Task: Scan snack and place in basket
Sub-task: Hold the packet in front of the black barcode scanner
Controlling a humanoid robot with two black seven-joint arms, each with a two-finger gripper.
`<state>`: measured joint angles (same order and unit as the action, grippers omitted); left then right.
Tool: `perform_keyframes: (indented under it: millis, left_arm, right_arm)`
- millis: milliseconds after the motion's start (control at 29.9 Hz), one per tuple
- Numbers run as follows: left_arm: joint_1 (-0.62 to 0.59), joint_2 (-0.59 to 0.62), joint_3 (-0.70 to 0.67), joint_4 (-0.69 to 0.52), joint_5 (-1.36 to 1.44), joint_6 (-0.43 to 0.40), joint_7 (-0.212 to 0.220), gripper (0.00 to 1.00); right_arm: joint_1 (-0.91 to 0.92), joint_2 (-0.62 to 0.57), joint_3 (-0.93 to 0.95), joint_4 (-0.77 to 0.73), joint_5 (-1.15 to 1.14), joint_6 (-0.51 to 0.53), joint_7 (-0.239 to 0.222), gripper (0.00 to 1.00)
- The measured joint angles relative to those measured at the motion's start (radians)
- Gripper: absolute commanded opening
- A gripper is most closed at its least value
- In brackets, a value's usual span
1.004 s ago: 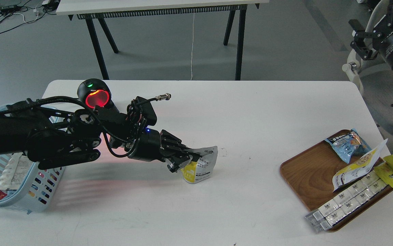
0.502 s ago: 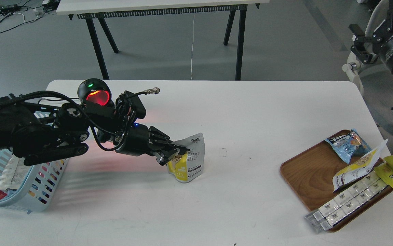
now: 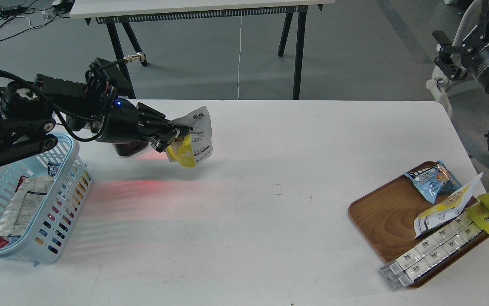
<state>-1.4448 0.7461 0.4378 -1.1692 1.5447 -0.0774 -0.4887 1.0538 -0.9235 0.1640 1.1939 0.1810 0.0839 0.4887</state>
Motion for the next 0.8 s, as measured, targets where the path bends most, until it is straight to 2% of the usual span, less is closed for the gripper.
perform_keyframes:
  millis: [201,435,602,803]
  left_arm:
    - [-0.057,0.076,-0.004,0.061,0.017,0.0,0.0,0.0]
    - [-0.053,0.108,-0.005,0.115,0.081,0.006,0.0,0.0]
    - [-0.049,0.148,-0.005,0.099,0.084,0.007,0.0,0.0]
    - [-0.049,0.198,-0.005,0.022,0.081,-0.001,0.0,0.0]
  right_arm:
    - [0.0,0.0,0.0,0.0,0.0,0.0,0.0,0.96]
    - [0.0,0.0,0.0,0.0,0.0,0.0,0.0,0.96]
    - [0.0,0.0,0.0,0.0,0.0,0.0,0.0,0.96]
    - [0.0,0.001,-0.001,-0.001,0.0,0.0,0.0,0.96]
